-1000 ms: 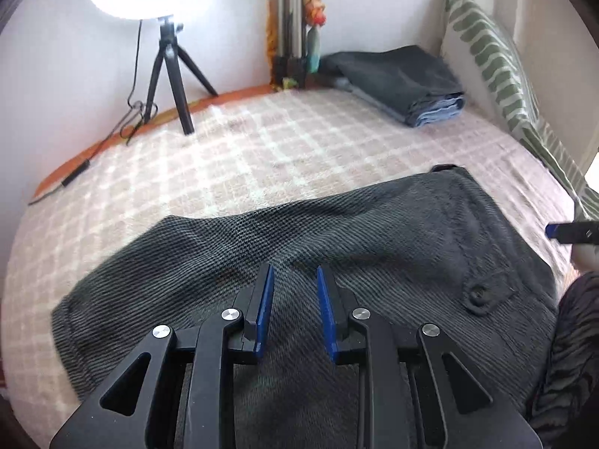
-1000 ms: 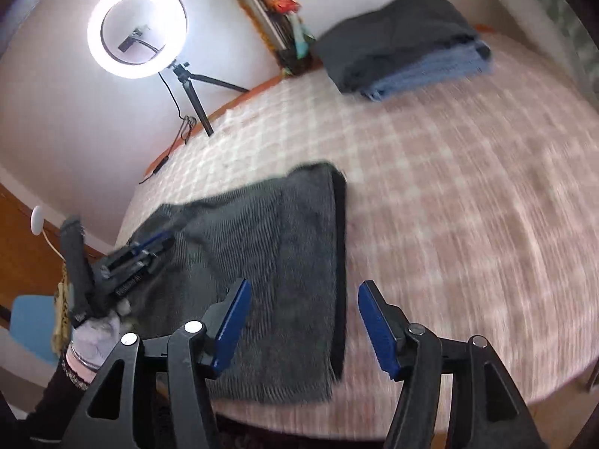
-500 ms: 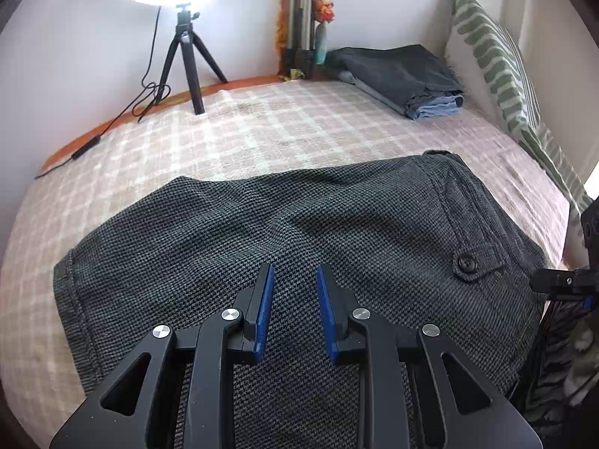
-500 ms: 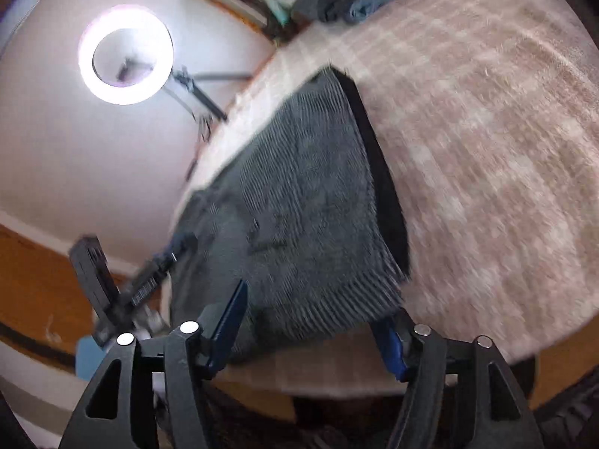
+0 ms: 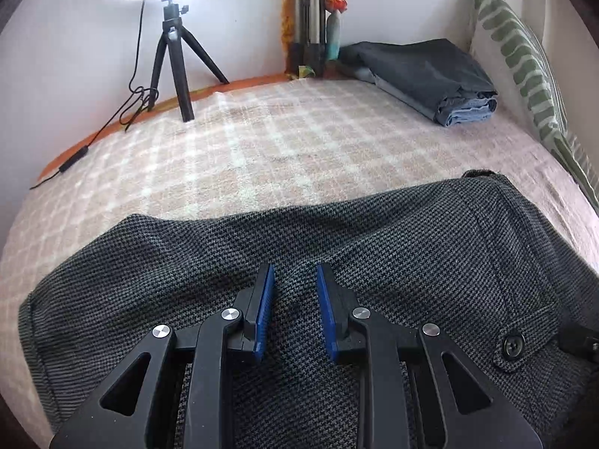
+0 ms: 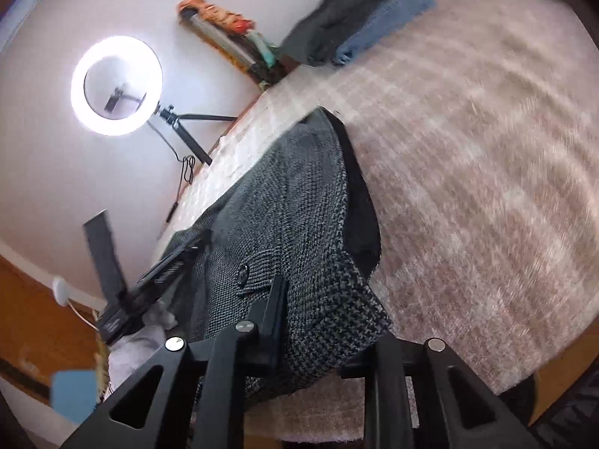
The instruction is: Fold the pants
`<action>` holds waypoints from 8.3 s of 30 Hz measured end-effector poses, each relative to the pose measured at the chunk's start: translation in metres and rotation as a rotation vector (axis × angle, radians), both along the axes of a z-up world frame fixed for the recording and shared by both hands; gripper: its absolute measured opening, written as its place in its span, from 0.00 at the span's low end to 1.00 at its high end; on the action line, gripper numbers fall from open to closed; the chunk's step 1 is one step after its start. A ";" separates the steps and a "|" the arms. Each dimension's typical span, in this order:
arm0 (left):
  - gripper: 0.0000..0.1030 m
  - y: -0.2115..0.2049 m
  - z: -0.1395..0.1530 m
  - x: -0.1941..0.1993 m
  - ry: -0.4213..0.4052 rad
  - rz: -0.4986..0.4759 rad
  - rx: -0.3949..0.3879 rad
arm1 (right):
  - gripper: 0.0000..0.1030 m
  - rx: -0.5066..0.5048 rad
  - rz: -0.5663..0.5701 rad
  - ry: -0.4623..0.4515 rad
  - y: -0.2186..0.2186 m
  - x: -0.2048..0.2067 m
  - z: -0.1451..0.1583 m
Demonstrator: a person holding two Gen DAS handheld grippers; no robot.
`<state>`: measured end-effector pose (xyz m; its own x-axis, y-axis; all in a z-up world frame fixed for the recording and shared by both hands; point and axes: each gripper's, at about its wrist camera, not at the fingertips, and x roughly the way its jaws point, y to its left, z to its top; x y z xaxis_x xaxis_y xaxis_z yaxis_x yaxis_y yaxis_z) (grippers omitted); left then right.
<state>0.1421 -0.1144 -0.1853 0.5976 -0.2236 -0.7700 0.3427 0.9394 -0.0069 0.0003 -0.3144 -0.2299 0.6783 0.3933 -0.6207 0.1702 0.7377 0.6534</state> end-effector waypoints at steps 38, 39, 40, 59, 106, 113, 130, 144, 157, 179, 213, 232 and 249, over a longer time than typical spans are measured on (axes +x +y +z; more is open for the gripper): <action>0.21 0.220 0.078 -0.095 -0.070 0.362 -0.255 | 0.16 -0.602 0.529 -0.389 0.208 0.024 0.133; 0.21 0.226 0.080 -0.096 -0.073 0.371 -0.257 | 0.16 -0.618 0.551 -0.393 0.215 0.023 0.132; 0.21 0.231 0.081 -0.097 -0.076 0.382 -0.261 | 0.16 -0.633 0.570 -0.397 0.222 0.022 0.131; 0.21 0.267 0.091 -0.116 -0.102 0.448 -0.286 | 0.16 -0.707 1.020 -0.363 0.327 0.021 0.072; 0.22 0.170 0.034 -0.144 0.126 0.090 -0.126 | 0.09 -0.265 0.740 -0.069 0.196 0.237 0.037; 0.22 0.169 0.027 -0.151 0.109 0.098 -0.141 | 0.06 -0.272 0.661 -0.003 0.198 0.256 0.010; 0.21 0.195 0.076 -0.063 -0.027 0.088 -0.150 | 0.35 -0.244 0.799 -0.183 0.174 0.134 0.076; 0.28 0.203 0.006 -0.031 0.105 0.165 -0.089 | 0.35 -0.482 0.994 -0.153 0.216 0.055 0.020; 0.73 0.283 0.039 -0.041 0.190 0.253 -0.404 | 0.84 -0.253 0.845 -0.146 0.155 0.109 0.050; 0.73 0.261 -0.010 -0.015 0.397 0.160 -0.557 | 0.87 0.010 0.828 0.033 0.147 0.177 0.001; 0.44 0.224 -0.007 -0.010 0.261 0.073 -0.444 | 0.45 -0.052 0.885 0.006 0.176 0.187 0.002; 0.38 0.218 -0.006 -0.013 0.224 0.083 -0.433 | 0.25 -0.101 0.886 -0.013 0.183 0.184 0.009; 0.29 0.203 0.037 -0.043 0.054 0.074 -0.319 | 0.14 -0.246 0.892 -0.122 0.202 0.162 0.050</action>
<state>0.0992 0.0886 -0.1479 0.5810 -0.4164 -0.6993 0.2649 0.9092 -0.3213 0.1621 -0.1125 -0.1801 0.2545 0.6672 -0.7000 -0.5856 0.6824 0.4375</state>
